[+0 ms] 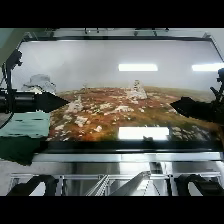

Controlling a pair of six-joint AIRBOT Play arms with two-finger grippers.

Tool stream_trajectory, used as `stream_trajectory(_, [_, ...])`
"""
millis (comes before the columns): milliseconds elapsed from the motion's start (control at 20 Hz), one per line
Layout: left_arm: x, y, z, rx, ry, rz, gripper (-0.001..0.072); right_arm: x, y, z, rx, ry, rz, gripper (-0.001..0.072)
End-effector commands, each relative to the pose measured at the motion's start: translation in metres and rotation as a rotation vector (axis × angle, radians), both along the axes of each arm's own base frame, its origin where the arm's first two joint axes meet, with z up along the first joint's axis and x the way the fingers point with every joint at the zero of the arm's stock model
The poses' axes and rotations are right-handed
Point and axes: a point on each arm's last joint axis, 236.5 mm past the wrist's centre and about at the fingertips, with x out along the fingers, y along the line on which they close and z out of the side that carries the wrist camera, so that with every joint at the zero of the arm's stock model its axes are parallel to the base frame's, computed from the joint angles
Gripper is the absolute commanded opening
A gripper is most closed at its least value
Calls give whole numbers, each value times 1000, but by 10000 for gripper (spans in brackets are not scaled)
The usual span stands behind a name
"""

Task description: Fold the shirts.

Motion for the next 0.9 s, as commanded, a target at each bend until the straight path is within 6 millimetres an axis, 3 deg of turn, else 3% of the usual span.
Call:
stream_trajectory(0, [1,0,0,0,-2,5,12,0,0,0,0,-1,0,14])
stream_trajectory(150, [3,1,1,-2,-1,19,15,0,0,0,0,-1,0,14])
stream_trajectory(200, [8,5,2,-1,6,49,203,0,0,0,0,-1,0,14])
stream_trajectory(250, [16,18,2,39,-9,95,452,0,0,0,0,-1,0,14])
stream_trajectory(300, [32,40,1,106,-34,170,671,0,0,0,0,-1,0,14])
stream_trajectory(350, [49,67,0,183,-50,241,716,0,0,0,0,0,0,14])
stream_trajectory(500, [92,146,-17,388,-31,352,718,0,0,-1,1,1,0,14])
stream_trajectory(600, [129,188,-30,450,-6,399,719,0,0,-1,1,2,0,14])
stream_trajectory(700, [167,217,-49,446,38,421,719,0,0,-1,1,1,0,14])
stream_trajectory(850, [211,250,-94,437,115,419,720,0,0,0,1,1,0,14])
